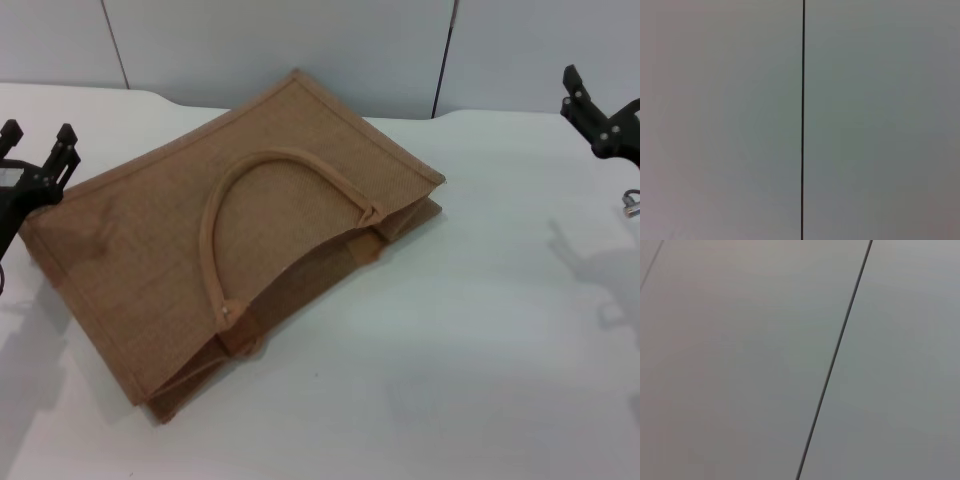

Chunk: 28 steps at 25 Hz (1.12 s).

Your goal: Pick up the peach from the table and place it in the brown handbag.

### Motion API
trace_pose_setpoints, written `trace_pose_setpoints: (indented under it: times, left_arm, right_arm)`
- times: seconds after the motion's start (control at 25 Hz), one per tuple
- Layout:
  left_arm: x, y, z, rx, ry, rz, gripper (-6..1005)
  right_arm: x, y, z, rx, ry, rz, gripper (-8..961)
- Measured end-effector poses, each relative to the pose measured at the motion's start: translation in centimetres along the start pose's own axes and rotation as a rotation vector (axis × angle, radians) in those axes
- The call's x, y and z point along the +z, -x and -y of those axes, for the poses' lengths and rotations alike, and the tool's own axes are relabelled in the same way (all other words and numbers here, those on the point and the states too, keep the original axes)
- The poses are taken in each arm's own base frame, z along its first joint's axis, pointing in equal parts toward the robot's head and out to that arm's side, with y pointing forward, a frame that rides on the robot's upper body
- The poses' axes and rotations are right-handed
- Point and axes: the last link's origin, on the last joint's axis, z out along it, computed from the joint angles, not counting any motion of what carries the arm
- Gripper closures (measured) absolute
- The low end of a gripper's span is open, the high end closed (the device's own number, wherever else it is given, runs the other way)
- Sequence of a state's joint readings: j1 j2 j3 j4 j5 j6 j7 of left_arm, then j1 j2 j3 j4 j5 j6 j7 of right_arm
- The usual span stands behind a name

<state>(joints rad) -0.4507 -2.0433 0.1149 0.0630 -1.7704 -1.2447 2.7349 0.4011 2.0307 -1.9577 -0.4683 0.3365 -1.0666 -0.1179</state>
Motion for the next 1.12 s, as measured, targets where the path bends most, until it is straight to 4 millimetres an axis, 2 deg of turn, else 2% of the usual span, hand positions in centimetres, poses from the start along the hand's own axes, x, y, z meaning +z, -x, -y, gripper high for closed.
trace_pose_setpoints:
  times: [1.12]
  left_arm:
    - [0.71, 0.47, -0.64, -0.012, 0.005, 0.034, 305]
  right_arm:
    - [0.85, -1.01, -0.08, 0.057, 0.020, -0.078, 59]
